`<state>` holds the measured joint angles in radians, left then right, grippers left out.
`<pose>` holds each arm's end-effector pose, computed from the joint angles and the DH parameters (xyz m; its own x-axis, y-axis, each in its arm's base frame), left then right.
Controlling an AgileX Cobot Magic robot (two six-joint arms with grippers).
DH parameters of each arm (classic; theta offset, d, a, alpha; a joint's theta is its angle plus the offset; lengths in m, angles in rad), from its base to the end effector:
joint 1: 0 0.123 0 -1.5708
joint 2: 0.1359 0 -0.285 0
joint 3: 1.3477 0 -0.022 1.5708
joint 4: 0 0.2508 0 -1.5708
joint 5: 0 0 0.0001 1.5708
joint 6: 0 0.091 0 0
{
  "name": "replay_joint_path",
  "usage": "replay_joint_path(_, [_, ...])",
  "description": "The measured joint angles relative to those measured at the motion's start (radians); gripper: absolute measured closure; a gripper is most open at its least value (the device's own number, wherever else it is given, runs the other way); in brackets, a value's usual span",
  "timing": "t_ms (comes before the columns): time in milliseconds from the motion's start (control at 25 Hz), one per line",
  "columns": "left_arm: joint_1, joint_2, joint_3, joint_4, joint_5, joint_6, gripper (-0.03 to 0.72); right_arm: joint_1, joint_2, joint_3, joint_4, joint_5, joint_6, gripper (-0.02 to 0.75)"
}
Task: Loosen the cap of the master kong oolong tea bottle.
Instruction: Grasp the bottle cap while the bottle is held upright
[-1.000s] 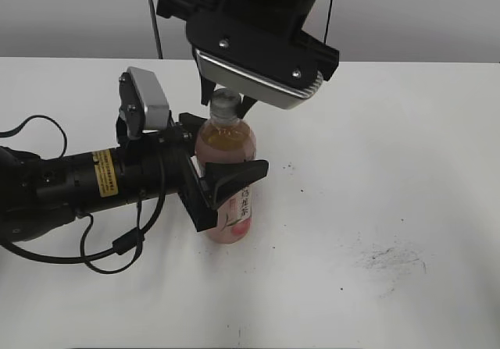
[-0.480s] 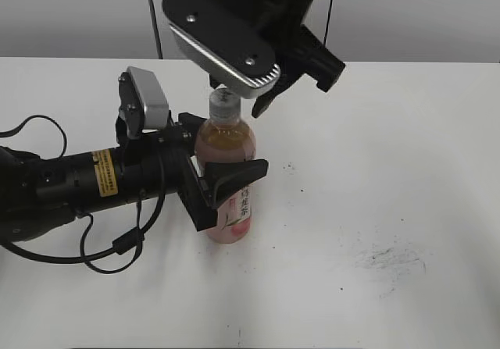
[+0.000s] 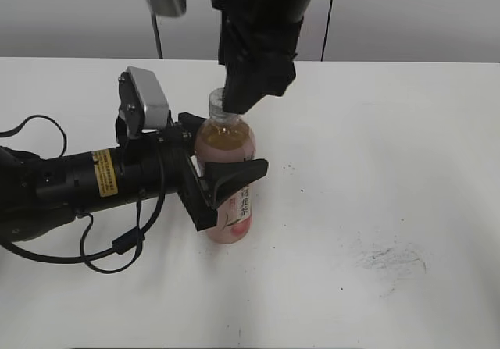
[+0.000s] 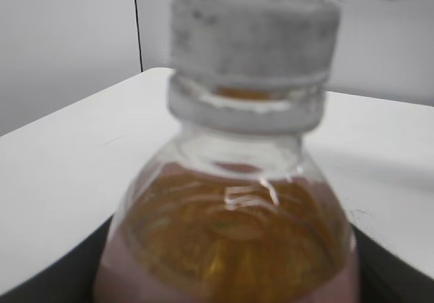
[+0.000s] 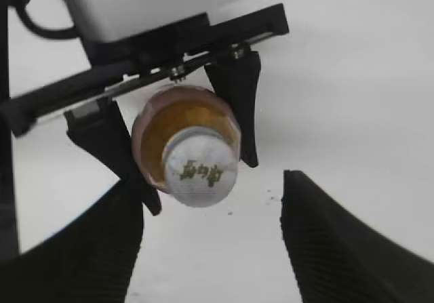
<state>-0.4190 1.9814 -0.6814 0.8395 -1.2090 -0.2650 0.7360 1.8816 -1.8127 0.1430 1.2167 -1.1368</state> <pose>0.2676 -0.1885 0.1290 -0.0408 0.1050 -0.9936 0.9303 0.3667 0.0006 0.2931 0.2819 0.3227 0.3004 -0.9116 -0.2808 -0.9367 -0.2264 -0.2670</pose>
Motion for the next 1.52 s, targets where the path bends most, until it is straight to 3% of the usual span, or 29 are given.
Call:
replay_joint_path(240, [0.000, 0.000, 0.000, 0.000, 0.000, -0.001, 0.243, 0.000, -0.010, 0.000, 0.050, 0.001, 0.562, 0.256])
replay_joint_path(400, [0.000, 0.000, 0.000, -0.002, 0.000, -0.001, 0.243, 0.000, -0.015, 0.000, 0.099, 0.002, 0.834, 0.256])
replay_joint_path(680, [0.000, 0.000, 0.000, -0.005, 0.000, -0.003, 0.243, 0.000, -0.015, 0.000, 0.058, 0.003, 1.219, 0.256])
replay_joint_path(960, [0.000, 0.000, 0.000, -0.011, 0.001, -0.007, 0.243, 0.000, -0.015, 0.000, 0.049, 0.004, 1.345, 0.256])
replay_joint_path(1520, [0.000, 0.000, 0.000, -0.012, 0.002, -0.008, 0.243, 0.000, 0.023, 0.000, 0.049, 0.004, 1.378, 0.269])
